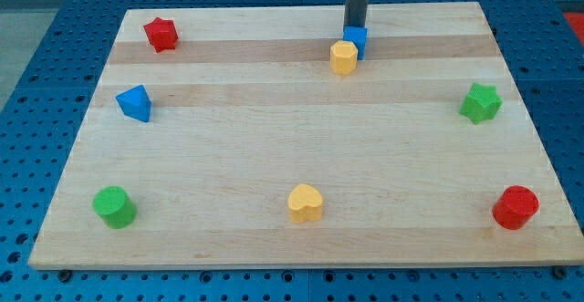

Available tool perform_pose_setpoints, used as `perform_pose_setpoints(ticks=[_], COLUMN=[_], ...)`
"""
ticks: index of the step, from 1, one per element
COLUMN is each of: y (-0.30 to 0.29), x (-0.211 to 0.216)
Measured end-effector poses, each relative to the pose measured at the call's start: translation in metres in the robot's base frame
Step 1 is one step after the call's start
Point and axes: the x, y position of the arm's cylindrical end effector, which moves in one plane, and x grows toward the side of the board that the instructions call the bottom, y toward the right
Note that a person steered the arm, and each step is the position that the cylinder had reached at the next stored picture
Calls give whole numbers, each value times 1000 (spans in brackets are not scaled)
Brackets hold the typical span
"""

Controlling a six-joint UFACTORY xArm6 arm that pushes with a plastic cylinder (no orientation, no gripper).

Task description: Move your arm at the top left corner of the board

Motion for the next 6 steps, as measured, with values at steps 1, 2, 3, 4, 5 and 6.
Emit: perform_pose_setpoints(ticks=[1, 2, 3, 4, 5, 6], y=[0, -11, -65, -127, -183, -242], x=[0, -2, -15, -26, -37, -44])
